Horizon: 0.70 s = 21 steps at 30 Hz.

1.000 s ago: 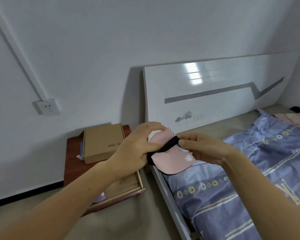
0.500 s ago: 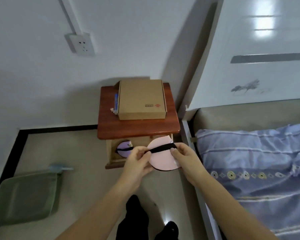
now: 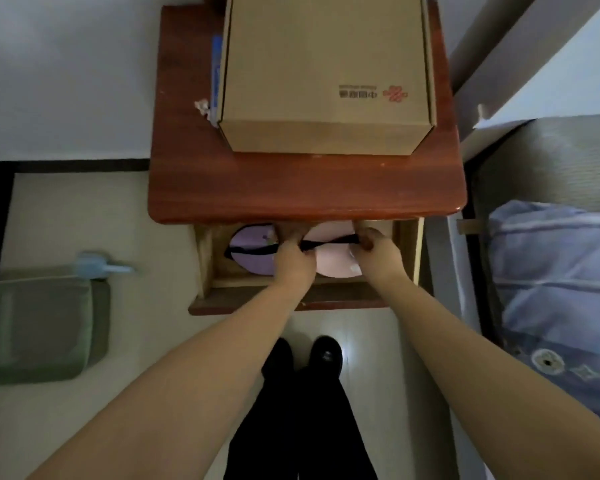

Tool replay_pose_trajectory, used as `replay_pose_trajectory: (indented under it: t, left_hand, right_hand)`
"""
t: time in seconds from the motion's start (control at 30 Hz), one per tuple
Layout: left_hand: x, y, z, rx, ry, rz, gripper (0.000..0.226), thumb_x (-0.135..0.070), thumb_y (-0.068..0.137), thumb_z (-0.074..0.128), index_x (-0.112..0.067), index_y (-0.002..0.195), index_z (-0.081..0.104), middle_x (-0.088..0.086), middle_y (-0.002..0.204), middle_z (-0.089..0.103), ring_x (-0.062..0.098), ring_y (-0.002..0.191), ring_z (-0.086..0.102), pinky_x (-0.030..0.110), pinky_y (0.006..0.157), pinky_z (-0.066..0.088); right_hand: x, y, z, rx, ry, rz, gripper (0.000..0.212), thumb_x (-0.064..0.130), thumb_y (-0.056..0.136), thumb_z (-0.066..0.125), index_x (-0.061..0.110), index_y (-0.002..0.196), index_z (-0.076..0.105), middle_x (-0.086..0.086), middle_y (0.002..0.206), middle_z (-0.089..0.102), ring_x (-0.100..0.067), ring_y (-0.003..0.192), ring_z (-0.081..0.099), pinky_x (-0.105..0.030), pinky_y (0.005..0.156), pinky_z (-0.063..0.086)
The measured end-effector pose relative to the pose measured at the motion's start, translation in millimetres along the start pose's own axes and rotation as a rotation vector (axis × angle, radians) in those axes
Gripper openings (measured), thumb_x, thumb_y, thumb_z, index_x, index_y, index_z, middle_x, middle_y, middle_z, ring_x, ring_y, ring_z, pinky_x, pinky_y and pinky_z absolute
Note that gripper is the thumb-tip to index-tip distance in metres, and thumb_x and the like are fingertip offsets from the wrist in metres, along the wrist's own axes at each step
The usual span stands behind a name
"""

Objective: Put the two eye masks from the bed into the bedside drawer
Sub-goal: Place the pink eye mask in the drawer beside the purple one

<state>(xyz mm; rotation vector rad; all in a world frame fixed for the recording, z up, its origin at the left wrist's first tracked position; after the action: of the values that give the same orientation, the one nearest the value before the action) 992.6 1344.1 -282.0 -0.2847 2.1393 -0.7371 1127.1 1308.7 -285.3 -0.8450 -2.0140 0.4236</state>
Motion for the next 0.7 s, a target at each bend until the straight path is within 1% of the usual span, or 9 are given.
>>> replay_pose_trajectory:
  t: [0.07,0.17,0.3,0.4,0.47,0.5,0.57,0.63,0.7]
  left_hand:
    - [6,19,17,-0.061,0.022,-0.012,0.028,-0.005,0.092,0.043,-0.002,0.119,0.052,0.022,0.117,0.061,0.036,0.106,0.056,0.034,0.082,0.042]
    - [16,30,32,-0.077,0.062,-0.054,0.026,-0.007,0.093,0.042,-0.002,0.117,0.051,0.023,0.119,0.058,0.037,0.106,0.054,0.034,0.081,0.042]
    - [27,7,22,-0.097,-0.047,0.006,0.026,-0.003,0.089,0.043,-0.004,0.114,0.050,0.020,0.111,0.058,0.033,0.100,0.055,0.038,0.084,0.046]
    - [39,-25,-4,-0.031,-0.372,-0.206,0.012,-0.004,0.093,0.045,-0.005,0.101,0.054,0.010,0.084,0.059,0.022,0.070,0.062,0.033,0.071,0.053]
    - [52,-47,-22,0.060,-0.573,-0.461,0.019,-0.008,0.096,0.040,0.000,0.088,0.056,0.013,0.075,0.059,0.018,0.054,0.065,0.026,0.057,0.056]
    - [60,-58,-30,0.130,-0.649,-0.583,0.023,-0.011,0.097,0.038,0.002,0.090,0.056,0.017,0.078,0.061,0.019,0.060,0.068,0.026,0.060,0.056]
    - [78,-74,-44,0.211,-0.807,-0.761,0.023,-0.014,0.097,0.037,0.003,0.095,0.052,0.024,0.100,0.059,0.032,0.096,0.064,0.035,0.086,0.051]
    - [88,-75,-57,0.145,-1.049,-0.796,0.015,-0.009,0.093,0.039,-0.004,0.083,0.048,0.027,0.117,0.049,0.038,0.119,0.050,0.045,0.103,0.039]
    - [93,-66,-66,-0.003,-1.303,-0.743,0.016,-0.001,0.088,0.036,-0.006,0.086,0.051,0.021,0.118,0.047,0.037,0.120,0.046,0.048,0.110,0.033]
  right_hand:
    - [-7,23,12,-0.054,-0.058,-0.048,0.020,0.014,0.094,0.046,0.018,0.110,0.058,-0.002,0.106,0.065,-0.013,0.082,0.057,-0.027,0.078,0.044]
    - [-18,36,23,-0.078,-0.168,-0.041,0.020,0.014,0.095,0.043,0.017,0.110,0.056,-0.008,0.108,0.067,-0.018,0.083,0.061,-0.030,0.076,0.049]
    - [-27,18,14,-0.072,-0.024,0.013,0.028,0.022,0.092,0.050,0.016,0.119,0.051,-0.004,0.111,0.061,-0.016,0.088,0.056,-0.027,0.071,0.042]
    - [-26,-23,-4,-0.032,0.171,0.097,0.024,0.023,0.092,0.049,0.014,0.112,0.056,0.002,0.095,0.063,-0.012,0.078,0.060,-0.026,0.065,0.050]
    - [-30,-56,-8,0.126,0.363,0.240,0.018,0.018,0.093,0.047,0.010,0.094,0.063,-0.005,0.085,0.069,-0.013,0.070,0.068,-0.027,0.064,0.058]
    - [-32,-71,-8,0.220,0.449,0.348,0.019,0.016,0.094,0.048,0.009,0.087,0.064,-0.009,0.082,0.072,-0.016,0.069,0.071,-0.027,0.064,0.059]
    - [-42,-93,-6,0.344,0.629,0.572,0.019,0.014,0.093,0.048,0.003,0.093,0.063,-0.015,0.087,0.073,-0.025,0.085,0.072,-0.033,0.072,0.058]
    - [-54,-100,-4,0.332,0.909,0.702,0.028,0.011,0.094,0.044,-0.002,0.118,0.050,-0.021,0.113,0.064,-0.033,0.109,0.061,-0.043,0.089,0.051]
    - [-59,-95,-6,0.251,1.183,0.722,0.043,0.010,0.095,0.041,0.004,0.137,0.033,-0.022,0.136,0.047,-0.036,0.126,0.047,-0.051,0.102,0.041]
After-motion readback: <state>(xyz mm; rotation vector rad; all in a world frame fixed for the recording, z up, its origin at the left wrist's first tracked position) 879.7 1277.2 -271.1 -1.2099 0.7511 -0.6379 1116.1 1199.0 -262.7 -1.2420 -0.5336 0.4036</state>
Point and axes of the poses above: each hand's wrist, its own y-axis towards the middle knuckle, its own z-axis out of the palm, x = y × z, the point moved 1 cm from there along y, towards the middle knuckle
